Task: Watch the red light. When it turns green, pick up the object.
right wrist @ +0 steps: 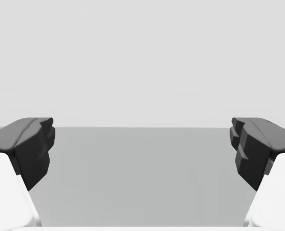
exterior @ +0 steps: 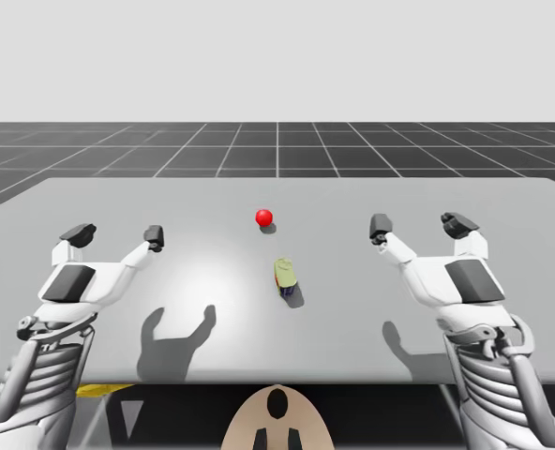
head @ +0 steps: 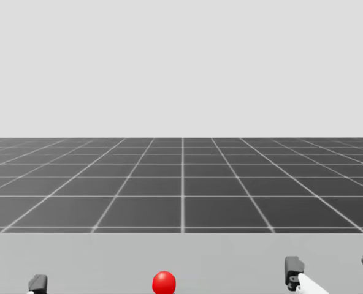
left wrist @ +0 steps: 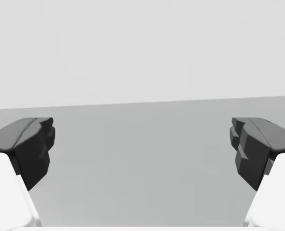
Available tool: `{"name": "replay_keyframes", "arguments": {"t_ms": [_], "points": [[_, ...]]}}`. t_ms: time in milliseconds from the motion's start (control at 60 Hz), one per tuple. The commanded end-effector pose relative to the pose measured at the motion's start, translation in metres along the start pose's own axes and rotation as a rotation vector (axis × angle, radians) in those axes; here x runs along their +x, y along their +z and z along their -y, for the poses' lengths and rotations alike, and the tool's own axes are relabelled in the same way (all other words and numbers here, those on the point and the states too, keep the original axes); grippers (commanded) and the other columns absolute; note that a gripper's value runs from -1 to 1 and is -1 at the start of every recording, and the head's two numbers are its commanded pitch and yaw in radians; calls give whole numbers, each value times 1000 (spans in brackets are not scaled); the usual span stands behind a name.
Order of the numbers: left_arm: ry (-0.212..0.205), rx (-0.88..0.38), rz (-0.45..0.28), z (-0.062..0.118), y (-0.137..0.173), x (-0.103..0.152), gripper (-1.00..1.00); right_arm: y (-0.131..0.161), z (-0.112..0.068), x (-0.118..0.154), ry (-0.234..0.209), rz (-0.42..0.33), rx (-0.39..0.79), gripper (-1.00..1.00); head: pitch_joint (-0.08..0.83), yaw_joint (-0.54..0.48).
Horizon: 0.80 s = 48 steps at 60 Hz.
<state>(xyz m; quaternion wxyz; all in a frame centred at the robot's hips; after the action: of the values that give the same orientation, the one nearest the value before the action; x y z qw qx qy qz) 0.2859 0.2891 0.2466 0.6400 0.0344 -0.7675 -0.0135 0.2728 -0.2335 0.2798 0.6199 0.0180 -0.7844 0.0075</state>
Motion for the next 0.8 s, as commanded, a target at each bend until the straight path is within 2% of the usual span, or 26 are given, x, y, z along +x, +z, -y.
{"name": "replay_keyframes", "arguments": {"t_ms": [17,133,567,800], "points": [[7,3,1,-1,0,0,-1000,1,-3,-2,-34,-11,-22,-1000,11,4],[13,-1,-5,-2,0,0,-1000,1,0,1,-40,-13,-9,-1000,42,4],[-5,3,-23,-1,-3,-3,-1000,-2,0,-3,-24,-27,-27,-1000,361,38],[-14,12,-6,-3,-3,-2,-1000,-3,0,-4,-13,-31,-24,-1000,463,56]]}}
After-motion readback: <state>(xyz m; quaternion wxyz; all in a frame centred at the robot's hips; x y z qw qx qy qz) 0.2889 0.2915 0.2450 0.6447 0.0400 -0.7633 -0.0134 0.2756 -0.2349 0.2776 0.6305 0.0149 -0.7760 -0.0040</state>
